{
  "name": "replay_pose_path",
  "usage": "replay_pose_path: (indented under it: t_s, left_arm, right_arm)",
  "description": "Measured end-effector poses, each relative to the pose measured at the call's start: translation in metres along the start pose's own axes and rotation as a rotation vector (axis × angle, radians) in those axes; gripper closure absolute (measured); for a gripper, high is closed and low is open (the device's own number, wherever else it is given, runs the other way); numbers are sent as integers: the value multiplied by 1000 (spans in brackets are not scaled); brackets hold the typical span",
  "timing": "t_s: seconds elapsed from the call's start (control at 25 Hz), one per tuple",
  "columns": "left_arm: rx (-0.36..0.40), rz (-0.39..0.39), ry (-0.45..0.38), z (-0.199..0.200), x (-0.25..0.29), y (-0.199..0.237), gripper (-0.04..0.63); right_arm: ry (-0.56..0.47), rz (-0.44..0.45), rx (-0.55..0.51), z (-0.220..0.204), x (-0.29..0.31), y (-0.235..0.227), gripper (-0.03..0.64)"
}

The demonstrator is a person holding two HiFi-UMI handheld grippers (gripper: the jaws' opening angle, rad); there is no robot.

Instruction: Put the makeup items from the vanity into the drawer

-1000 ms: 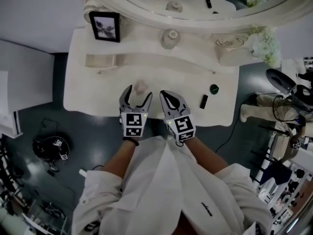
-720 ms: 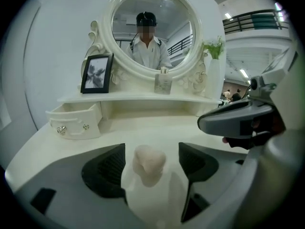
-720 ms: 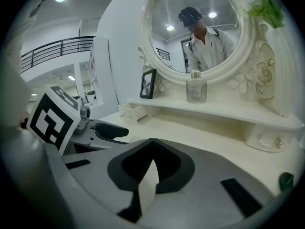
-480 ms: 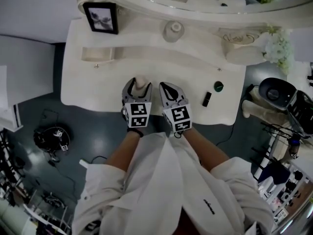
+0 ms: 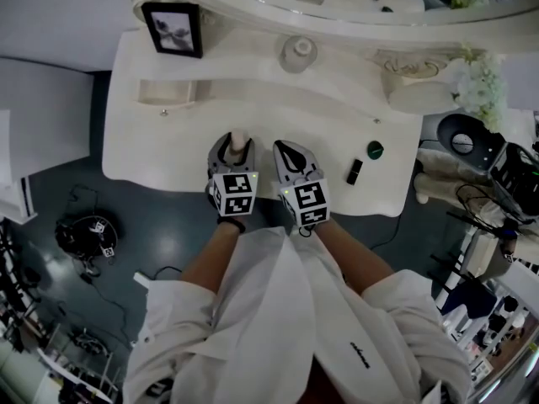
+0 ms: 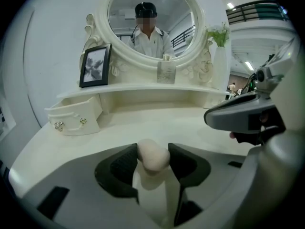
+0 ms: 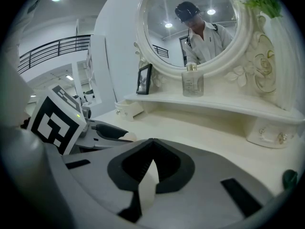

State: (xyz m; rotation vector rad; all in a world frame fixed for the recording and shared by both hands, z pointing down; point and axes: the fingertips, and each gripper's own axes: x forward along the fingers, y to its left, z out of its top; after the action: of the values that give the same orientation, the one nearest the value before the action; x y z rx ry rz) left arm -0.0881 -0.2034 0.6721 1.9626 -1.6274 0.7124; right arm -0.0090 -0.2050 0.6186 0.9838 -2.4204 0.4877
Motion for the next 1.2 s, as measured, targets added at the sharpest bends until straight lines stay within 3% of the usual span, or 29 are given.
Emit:
replay_pose_path:
  t_s: [0.36, 1.2]
  left_arm:
    - [-8, 10, -40, 10, -13, 3, 440]
    - [-97, 37, -196, 59, -60, 48, 454]
  right_arm:
    - [-3, 24, -8, 5, 2, 8, 598]
    - [-61, 111, -95, 61, 42, 52, 598]
